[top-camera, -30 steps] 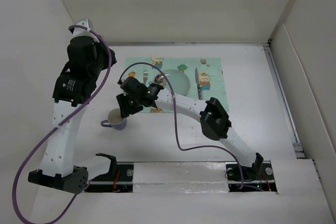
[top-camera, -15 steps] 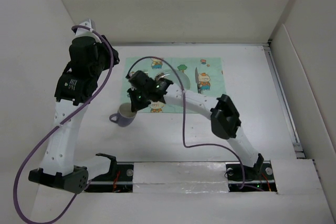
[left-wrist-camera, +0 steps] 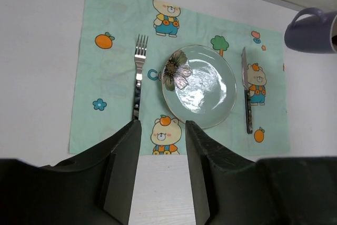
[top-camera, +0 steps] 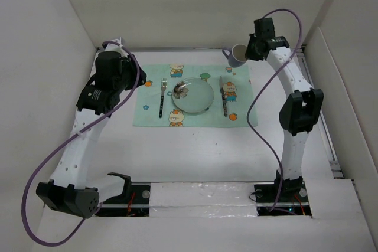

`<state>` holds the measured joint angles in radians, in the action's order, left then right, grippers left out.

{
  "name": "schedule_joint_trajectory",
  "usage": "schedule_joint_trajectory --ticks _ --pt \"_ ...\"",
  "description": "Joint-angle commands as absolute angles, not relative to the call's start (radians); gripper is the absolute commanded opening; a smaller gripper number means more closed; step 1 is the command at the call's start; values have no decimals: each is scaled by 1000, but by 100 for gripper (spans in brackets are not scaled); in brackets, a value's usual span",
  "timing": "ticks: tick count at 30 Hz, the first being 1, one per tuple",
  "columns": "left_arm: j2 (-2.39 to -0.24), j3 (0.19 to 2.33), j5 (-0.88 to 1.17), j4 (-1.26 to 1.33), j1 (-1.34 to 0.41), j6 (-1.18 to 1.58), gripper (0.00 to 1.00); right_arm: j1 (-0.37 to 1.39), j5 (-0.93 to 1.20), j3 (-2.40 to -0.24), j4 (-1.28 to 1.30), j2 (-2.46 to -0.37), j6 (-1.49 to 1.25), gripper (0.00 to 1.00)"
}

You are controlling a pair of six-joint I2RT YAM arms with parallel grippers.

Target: Set the dinner table for one person

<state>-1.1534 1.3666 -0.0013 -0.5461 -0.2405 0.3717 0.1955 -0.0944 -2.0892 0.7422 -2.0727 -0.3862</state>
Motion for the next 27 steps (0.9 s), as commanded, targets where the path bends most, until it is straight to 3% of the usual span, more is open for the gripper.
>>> schedule_joint_trajectory --ticks 1,12,26,27 --pt "-1123 1365 40 -454 -244 373 37 193 -112 -2207 851 -2118 -345 0" --pt "-1169 1384 45 -397 -244 396 37 118 -163 -2417 928 -2304 -314 0" --pt "-1181 1373 32 -376 -244 408 37 109 -167 -2470 919 -2410 -334 0" --pt "-1178 1373 32 -376 -244 408 37 109 -167 -2468 911 -2405 -342 4"
